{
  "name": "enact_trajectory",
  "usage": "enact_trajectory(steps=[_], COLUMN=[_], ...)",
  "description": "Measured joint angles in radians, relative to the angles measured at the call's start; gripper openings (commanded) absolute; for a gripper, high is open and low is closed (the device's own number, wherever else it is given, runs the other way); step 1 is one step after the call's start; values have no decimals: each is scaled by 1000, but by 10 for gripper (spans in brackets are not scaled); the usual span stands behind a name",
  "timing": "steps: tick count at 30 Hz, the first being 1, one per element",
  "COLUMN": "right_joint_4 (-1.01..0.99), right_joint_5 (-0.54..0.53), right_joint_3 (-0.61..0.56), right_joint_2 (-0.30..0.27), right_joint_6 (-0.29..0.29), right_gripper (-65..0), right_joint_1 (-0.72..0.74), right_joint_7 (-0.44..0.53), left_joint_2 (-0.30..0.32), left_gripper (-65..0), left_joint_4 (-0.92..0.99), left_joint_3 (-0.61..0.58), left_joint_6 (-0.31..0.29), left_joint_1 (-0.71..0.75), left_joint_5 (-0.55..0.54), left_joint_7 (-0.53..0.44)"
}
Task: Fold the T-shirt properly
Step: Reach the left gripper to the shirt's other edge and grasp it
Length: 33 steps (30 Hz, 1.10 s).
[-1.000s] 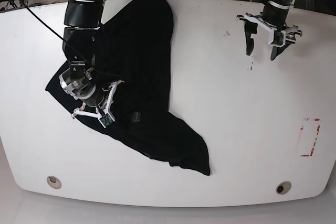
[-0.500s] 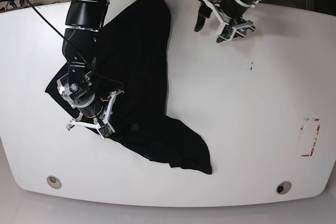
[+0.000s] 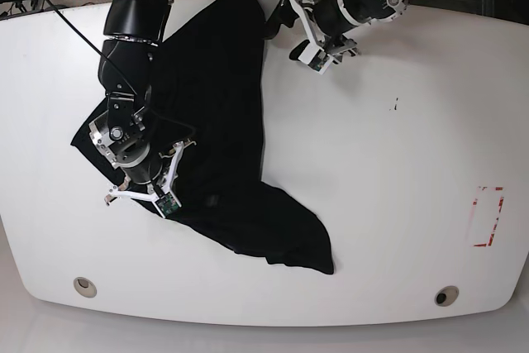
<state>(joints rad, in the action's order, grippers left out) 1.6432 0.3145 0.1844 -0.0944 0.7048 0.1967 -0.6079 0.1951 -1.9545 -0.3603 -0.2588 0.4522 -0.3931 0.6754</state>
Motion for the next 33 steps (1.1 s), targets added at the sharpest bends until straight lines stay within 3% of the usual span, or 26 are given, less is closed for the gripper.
enact_trajectory(steps=[7,14,22,30,33], right_joint_4=[19,57,90,129,132], right_joint_5=[-3,0,-3,-4,-5], right_joint_3=[-2,0,-2,-2,-2], right_joint_2=[2,0,2,2,3], right_joint_6=[0,0,0,0,0], right_gripper=[-650,-650,-650,-650,-650], right_joint_1=[3,6,12,40,42], right_joint_7=[-31,-76,-79,-137,-137], left_joint_2=[-54,-46,-48,-53,-58], left_gripper=[-250,-249,-251,-256,-353], left_joint_4=[55,165,260,373,425], left_joint_3=[-4,-74,-141,-253,-313], left_joint_6=[-11,-22,-267,-318,-319], left_joint_1=[-69,-180,-290,-411,-457], left_joint_5=[-21,-26,-18,-54,-62], left_joint_7=[72,164,211,190,179])
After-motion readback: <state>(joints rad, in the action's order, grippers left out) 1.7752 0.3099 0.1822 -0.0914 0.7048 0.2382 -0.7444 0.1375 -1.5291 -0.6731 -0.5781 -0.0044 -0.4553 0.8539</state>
